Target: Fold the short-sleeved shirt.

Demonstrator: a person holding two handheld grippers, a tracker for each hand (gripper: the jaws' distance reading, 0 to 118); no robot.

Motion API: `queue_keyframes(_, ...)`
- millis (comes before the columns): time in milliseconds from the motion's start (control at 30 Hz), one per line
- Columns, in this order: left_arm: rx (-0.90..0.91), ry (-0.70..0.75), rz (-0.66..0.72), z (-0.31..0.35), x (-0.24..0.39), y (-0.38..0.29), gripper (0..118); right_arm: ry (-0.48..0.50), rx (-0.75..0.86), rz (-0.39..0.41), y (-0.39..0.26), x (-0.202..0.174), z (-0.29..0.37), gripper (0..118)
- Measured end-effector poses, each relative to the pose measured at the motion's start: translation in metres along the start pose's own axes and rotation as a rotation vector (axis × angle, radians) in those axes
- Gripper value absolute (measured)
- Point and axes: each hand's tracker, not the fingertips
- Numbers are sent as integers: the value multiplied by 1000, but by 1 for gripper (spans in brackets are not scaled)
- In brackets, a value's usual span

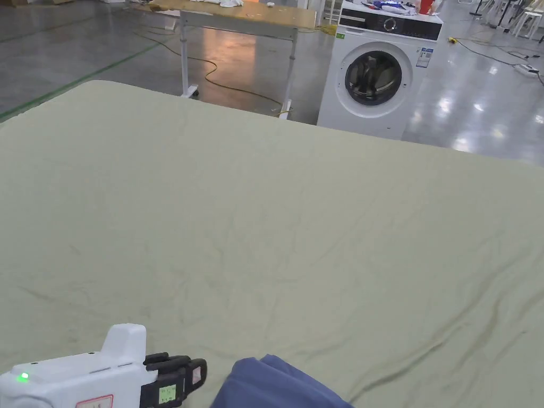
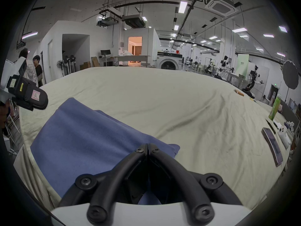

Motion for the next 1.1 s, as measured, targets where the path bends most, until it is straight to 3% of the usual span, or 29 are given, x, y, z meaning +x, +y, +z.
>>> queue_keyframes(67, -77, -114, 89, -11, -20, 4, 73, 2, 1, 11, -1, 0, 0, 0)
queue_keyframes(133, -139, -150, 157, -23, -34, 5, 88, 6, 2, 8, -1, 1, 1, 0)
queue_keyframes(267, -236, -305, 249, -52, -48, 4, 88, 10, 1, 13, -1, 1, 2, 0)
queue_keyframes(500, -377, -499, 286, -108, -35, 0, 86, 12, -3, 12, -1, 1, 2, 0)
queue_keyframes(567, -375, -492, 307, -117, -35, -2, 81, 12, -5, 11, -2, 1, 2, 0)
queue_keyframes(600, -369, -485, 319, -120, -37, -2, 73, 12, -6, 11, -1, 1, 2, 0)
queue_keyframes(633, -364, -466, 332, -121, -39, -2, 51, 12, -7, 11, -1, 1, 2, 0)
queue_keyframes(667, -360, -433, 343, -122, -44, -4, 37, 14, -7, 10, -1, 2, 3, 0)
queue_keyframes(767, -356, -470, 368, -118, -47, -10, 24, 19, -7, 18, -1, 2, 2, 0)
queue_keyframes(1100, -220, -504, 433, -83, -43, -40, 19, 30, 10, 80, 3, -6, 0, 0)
